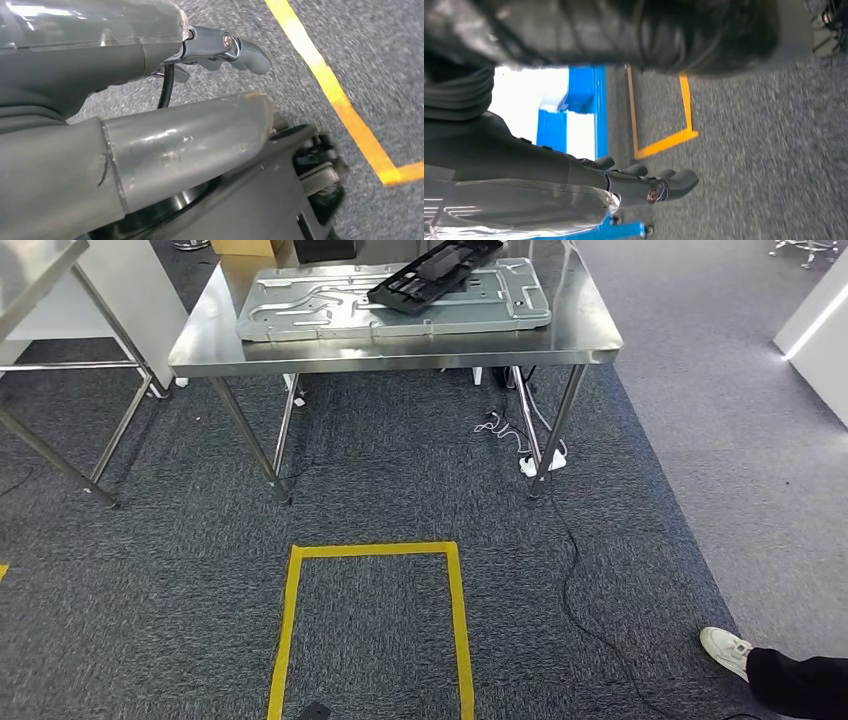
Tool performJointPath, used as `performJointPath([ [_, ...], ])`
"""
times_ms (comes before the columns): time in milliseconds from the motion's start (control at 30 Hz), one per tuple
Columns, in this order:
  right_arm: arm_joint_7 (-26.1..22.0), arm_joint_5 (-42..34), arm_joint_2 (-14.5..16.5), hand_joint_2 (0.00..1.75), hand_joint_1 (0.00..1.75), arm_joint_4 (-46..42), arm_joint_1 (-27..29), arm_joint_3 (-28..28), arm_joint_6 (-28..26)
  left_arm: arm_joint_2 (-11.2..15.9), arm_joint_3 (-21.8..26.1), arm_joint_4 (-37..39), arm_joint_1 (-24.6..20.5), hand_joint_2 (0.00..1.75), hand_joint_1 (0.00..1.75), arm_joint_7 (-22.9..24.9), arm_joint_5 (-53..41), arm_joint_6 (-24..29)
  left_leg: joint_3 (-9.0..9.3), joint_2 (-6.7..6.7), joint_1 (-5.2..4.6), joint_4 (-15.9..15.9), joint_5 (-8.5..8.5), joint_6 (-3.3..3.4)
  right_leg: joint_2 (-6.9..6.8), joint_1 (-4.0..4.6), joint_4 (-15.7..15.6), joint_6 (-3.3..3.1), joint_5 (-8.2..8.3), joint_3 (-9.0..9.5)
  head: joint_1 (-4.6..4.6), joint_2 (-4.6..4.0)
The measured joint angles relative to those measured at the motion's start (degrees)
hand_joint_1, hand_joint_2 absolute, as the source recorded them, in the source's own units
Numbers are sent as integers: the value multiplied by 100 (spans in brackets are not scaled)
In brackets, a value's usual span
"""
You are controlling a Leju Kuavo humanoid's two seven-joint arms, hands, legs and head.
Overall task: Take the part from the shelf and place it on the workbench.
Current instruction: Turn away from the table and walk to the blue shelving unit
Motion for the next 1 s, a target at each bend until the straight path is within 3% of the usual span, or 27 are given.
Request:
performJointPath([
  [67, -6, 8, 8, 0, 0, 0, -8, -14, 3, 11, -4, 4, 9, 0, 0, -19, -47, -36, 319, -245, 18, -747, 351, 42, 136, 1, 22, 32, 13, -14, 3, 0],
  [133, -13, 11, 14, 0, 0, 0, -18, -22, 2, 17, -11, 10, 16, 0, 0, -34, -79, -44, 449, -438, 19, -1104, 440, 73, 252, -3, 34, 104, 48, -60, 5, 0],
  [167, -17, 14, 14, 0, 0, 1, -14, -28, 0, 19, -14, 13, 18, 0, 0, -40, -91, -44, 455, -430, 8, -1129, 437, 87, 311, -6, 29, 147, 71, -83, 5, 0],
  [233, -22, 16, 11, 0, 0, 4, 12, -47, -4, 22, -16, 14, 17, 0, 0, -46, -106, -43, 464, -311, 13, -1173, 489, 156, 352, -19, 30, 222, 93, -122, 5, 0],
  [267, -23, 16, 9, 0, 0, 7, 16, -56, -6, 25, -16, 14, 19, 0, 0, -51, -107, -42, 470, -240, 22, -1206, 523, 207, 252, -15, 109, 244, 32, -170, 12, 0],
  [300, -23, 16, 8, 0, 0, 8, 13, -63, -8, 26, -16, 14, 21, 0, 0, -56, -104, -40, 465, -162, 31, -1239, 555, 251, 107, -8, 305, 259, -102, -267, 21, 0],
  [367, -24, 26, 7, 0, 0, 9, -2, -66, -9, 34, -15, 15, 46, 0, 0, -63, -96, -38, 438, 12, 13, -1251, 576, 292, -180, -7, 989, 281, -504, -578, 36, 0],
  [433, -23, 36, 8, 0, 0, 10, -2, -70, -9, 49, -14, 20, 74, 0, 0, -65, -91, -39, 415, 194, -5, -1246, 576, 295, -255, -24, 1530, 313, -719, -793, 36, 0],
  [467, -23, 38, 7, 0, 0, 10, 2, -76, -9, 54, -14, 21, 78, 0, 0, -65, -90, -40, 410, 275, -10, -1243, 575, 293, -274, -32, 1527, 322, -676, -756, 37, 0],
  [500, -22, 38, 6, 0, 0, 11, 7, -85, -9, 57, -14, 22, 77, 0, 0, -65, -90, -43, 409, 346, -11, -1239, 572, 288, -307, -37, 1328, 325, -551, -617, 37, 0],
  [600, -21, 38, 3, 0, 0, 11, -1, -105, -10, 59, -14, 22, 74, 0, 0, -66, -89, -46, 424, 529, -38, -1198, 530, 222, -669, -10, 235, 262, -165, 31, 37, 0],
  [667, -21, 38, 3, 0, 0, 11, -4, -108, -9, 63, -14, 22, 68, 0, 0, -66, -86, -45, 443, 638, -64, -1180, 504, 156, -765, 25, -10, 200, -135, 137, 31, 0],
  [733, -21, 38, 5, 0, 0, 14, 9, -116, -9, 66, -14, 22, 53, 0, 0, -65, -78, -44, 473, 709, -58, -1174, 479, 93, -630, 10, -28, 144, -101, 119, 28, 0],
  [800, -20, 38, 14, 0, 0, 17, 2, -130, -9, 66, -14, 22, 47, 0, 0, -65, -71, -44, 408, 491, -33, -962, 289, 28, -505, -25, -59, 71, -60, 116, 24, 0],
  [867, -20, 38, 21, 0, 0, 17, -13, -145, -9, 67, -14, 25, 61, 0, 0, -62, -61, -44, 137, 162, -10, -318, -106, -13, -372, -35, -65, 22, -30, 92, 19, 0],
  [933, -20, 38, 20, 0, 0, 17, -11, -156, -10, 68, -14, 28, 87, 0, 0, -54, -52, -44, -165, 54, -5, 360, -369, -23, -213, -27, -46, 8, -18, 57, 17, 0],
  [967, -20, 38, 19, 0, 0, 17, -8, -158, -10, 68, -14, 30, 96, 0, 0, -49, -51, -43, -212, 40, -4, 456, -335, -18, -122, -25, -30, 7, -16, 45, 17, 0],
  [1000, -20, 38, 19, 0, 0, 18, -6, -160, -10, 68, -14, 31, 101, 0, 0, -45, -49, -40, -146, 24, -4, 307, -180, -7, -32, -24, -12, 8, -16, 39, 17, 0],
])
